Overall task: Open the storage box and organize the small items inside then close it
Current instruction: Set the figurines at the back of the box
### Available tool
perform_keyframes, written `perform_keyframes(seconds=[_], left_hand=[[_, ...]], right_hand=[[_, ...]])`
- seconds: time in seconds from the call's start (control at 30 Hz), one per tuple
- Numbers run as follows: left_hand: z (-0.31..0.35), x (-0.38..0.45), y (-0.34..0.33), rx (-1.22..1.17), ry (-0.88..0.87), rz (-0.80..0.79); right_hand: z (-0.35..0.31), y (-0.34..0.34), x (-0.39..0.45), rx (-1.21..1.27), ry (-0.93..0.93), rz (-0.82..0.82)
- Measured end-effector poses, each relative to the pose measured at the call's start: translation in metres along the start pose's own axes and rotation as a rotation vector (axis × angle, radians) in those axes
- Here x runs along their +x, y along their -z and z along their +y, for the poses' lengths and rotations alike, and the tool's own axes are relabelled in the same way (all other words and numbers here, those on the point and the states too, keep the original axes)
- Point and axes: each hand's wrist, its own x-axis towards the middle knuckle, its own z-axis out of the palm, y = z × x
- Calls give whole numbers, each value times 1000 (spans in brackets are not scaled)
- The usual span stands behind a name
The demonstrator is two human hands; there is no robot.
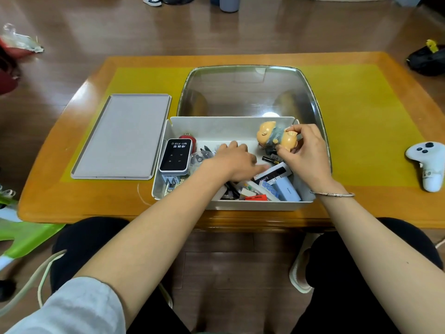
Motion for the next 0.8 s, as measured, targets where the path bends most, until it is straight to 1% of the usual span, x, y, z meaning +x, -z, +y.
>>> perform_keyframes(seconds=[0.03, 0.07, 0.1, 0.13, 0.23, 0.27, 0.33, 0.4, 0.53, 0.63, 0.7, 0.8], left_hand=[[-4, 2, 3, -25, 21, 43], [-9, 4, 6, -52, 50, 52], [-14, 6, 9, -70, 84, 30], [-19, 8, 12, -71, 120, -22], [-30, 8, 17, -30, 195, -258], [-31, 7, 17, -23, 215, -315], [-34, 4, 17, -34, 241, -364], [-37, 0, 17, -36, 229, -355], [-40, -8, 14, 13, 178, -269], [-43, -9, 12, -37, 161, -192], [-49, -11, 12, -153, 172, -43], [-54, -14, 11, -378, 175, 293]], right_hand=[[0, 0, 0, -3, 2, 1], [0, 0, 0, -4, 2, 1], [-1, 0, -1, -5, 1, 1], [-1, 0, -1, -7, 2, 1], [0, 1, 0, -22, 2, -7], [0, 1, 1, -27, 4, -9], [0, 1, 2, -50, 20, -13], [-1, 1, 3, -96, 37, -35], [-16, -3, 15, -166, 34, -84], [-31, -8, 24, -210, 37, -133], [-37, -11, 27, -216, 50, -158], [-41, -16, 29, -205, 58, -163]])
